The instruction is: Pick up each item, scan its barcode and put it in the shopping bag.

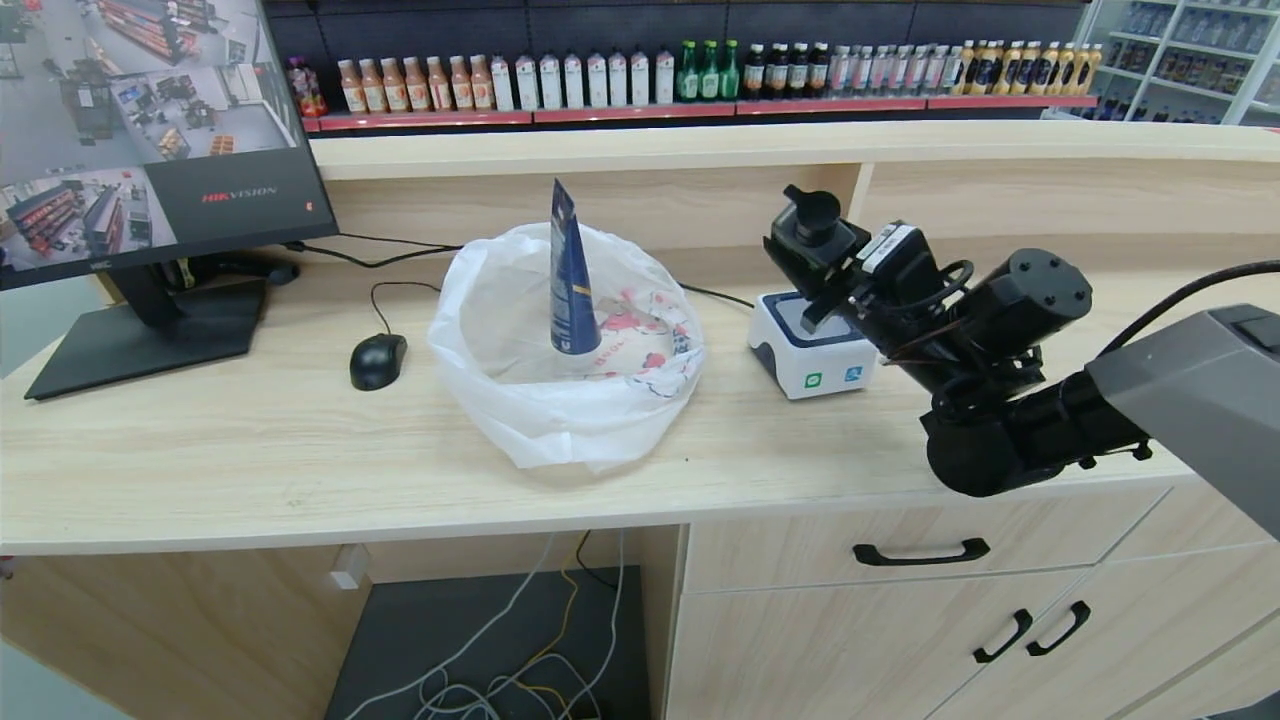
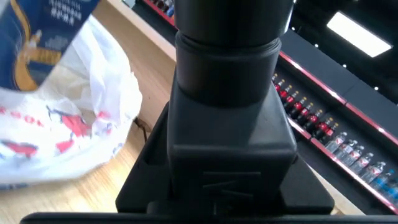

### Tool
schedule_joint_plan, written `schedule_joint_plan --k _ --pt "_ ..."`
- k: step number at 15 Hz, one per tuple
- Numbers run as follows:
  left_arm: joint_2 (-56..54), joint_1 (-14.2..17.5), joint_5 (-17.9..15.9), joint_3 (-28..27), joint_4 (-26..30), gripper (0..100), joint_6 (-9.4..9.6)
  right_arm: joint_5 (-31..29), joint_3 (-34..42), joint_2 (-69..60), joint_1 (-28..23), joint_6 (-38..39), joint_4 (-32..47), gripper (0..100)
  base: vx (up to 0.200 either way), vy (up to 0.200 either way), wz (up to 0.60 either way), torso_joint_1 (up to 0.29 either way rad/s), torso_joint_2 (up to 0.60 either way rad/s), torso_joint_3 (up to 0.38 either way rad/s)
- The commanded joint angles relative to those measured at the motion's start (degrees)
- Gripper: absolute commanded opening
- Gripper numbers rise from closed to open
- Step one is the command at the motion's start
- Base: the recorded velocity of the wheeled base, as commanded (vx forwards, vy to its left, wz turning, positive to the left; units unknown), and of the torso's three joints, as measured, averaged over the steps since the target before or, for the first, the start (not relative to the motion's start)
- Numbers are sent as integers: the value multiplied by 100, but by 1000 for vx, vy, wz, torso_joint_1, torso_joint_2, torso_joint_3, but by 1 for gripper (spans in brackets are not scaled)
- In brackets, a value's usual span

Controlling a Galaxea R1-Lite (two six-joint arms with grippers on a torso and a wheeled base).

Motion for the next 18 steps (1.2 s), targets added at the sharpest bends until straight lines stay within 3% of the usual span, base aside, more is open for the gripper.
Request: schedule_joint_plan --k 1,3,6,11,15,18 --pt "-2 1 3 0 0 100 -2 -289 336 -375 185 212 -67 0 0 0 0 0 0 0" --pt "-2 1 3 0 0 100 -2 -834 1154 -885 211 687 -198 0 0 0 0 0 0 0" --pt "-2 1 3 0 0 100 -2 -896 1742 -1272 106 1074 -198 0 0 0 0 0 0 0" --pt "-2 1 3 0 0 100 -2 -2293 2973 -1817 308 2620 -198 0 0 0 0 0 0 0" --pt "-2 1 3 0 0 100 -2 -3629 3052 -1975 844 3078 -198 0 0 0 0 0 0 0" --pt "-2 1 3 0 0 100 -2 -3831 2911 -1922 897 3095 -198 0 0 0 0 0 0 0"
